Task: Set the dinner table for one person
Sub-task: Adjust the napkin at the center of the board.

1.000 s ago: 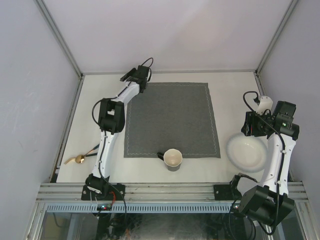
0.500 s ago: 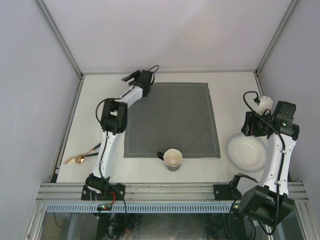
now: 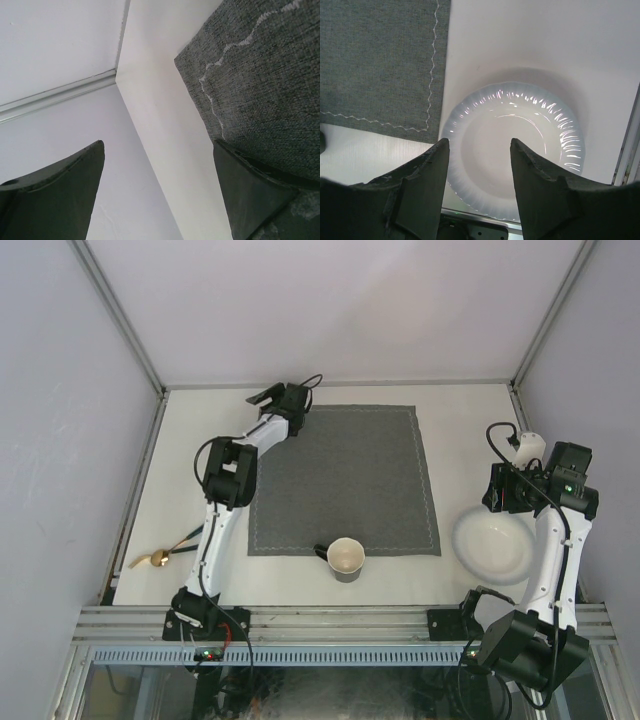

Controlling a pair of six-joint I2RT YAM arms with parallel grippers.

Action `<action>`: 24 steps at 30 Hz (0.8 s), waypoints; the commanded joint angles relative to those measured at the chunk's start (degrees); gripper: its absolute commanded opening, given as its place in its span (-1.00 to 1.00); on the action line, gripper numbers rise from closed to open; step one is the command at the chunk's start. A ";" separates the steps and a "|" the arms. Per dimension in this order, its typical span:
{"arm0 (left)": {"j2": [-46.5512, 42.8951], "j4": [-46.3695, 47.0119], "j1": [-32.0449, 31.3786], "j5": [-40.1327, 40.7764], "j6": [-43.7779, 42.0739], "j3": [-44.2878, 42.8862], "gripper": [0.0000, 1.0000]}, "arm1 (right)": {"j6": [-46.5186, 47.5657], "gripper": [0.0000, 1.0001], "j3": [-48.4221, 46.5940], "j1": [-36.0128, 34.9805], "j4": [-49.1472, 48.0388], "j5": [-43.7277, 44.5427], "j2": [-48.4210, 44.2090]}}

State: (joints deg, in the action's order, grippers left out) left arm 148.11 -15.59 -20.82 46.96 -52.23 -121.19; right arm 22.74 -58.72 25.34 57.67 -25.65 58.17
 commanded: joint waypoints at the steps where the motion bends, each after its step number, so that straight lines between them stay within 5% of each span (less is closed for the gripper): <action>1: -0.45 3.17 -0.45 2.29 -3.35 1.83 0.87 | -0.67 0.04 -0.48 -0.30 -1.13 -0.88 -0.25; 24: -0.45 12.03 0.30 5.11 -10.60 6.36 0.95 | -0.80 0.04 -0.43 -0.55 -1.68 -1.09 -0.13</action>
State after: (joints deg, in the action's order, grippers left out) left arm 148.11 -5.56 -20.99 50.89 -61.71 -116.18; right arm 22.72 -58.72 25.23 57.65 -25.87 58.19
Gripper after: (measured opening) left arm 0.973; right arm 0.523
